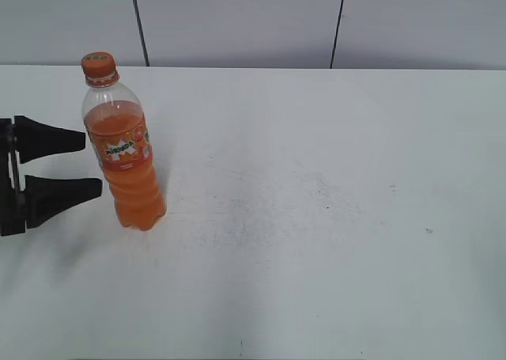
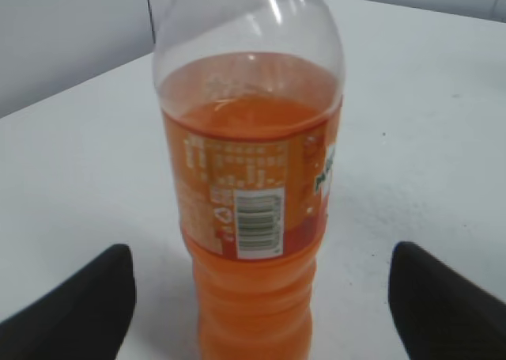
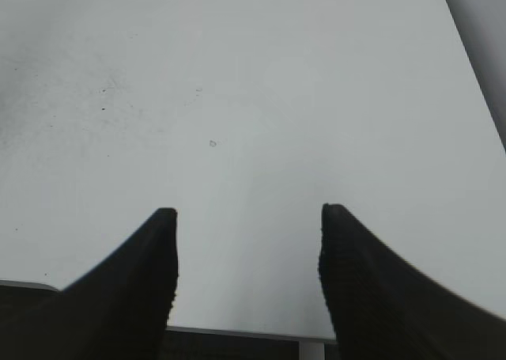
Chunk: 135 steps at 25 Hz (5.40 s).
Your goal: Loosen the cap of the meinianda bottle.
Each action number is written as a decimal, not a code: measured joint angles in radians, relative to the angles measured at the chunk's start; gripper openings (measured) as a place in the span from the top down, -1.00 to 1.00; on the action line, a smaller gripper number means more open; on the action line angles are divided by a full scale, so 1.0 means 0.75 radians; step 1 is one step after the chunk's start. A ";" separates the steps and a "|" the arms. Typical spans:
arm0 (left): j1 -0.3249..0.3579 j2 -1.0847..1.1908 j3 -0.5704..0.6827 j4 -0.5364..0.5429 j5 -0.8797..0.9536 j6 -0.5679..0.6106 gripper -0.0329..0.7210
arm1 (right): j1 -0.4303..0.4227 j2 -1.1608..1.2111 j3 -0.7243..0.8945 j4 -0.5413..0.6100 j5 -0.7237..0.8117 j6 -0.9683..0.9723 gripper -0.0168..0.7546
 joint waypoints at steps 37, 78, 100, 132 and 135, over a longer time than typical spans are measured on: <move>-0.256 0.466 -0.563 0.261 -0.017 -0.245 -0.11 | 0.000 0.000 0.000 0.000 -0.001 0.000 -0.16; -0.793 0.664 -0.815 -0.142 0.053 -0.086 -0.11 | 0.000 0.000 0.000 0.000 -0.001 0.000 -0.16; -0.793 0.655 -0.815 -0.103 0.039 -0.076 -0.11 | 0.000 0.000 0.000 0.000 -0.001 0.000 -0.16; -0.793 0.651 -0.815 -0.087 0.042 -0.100 -0.11 | 0.000 1.419 -0.839 0.271 0.253 0.157 -0.16; -0.793 0.651 -0.815 -0.082 0.040 -0.100 -0.11 | 0.000 1.582 -1.020 0.322 0.255 0.190 -0.16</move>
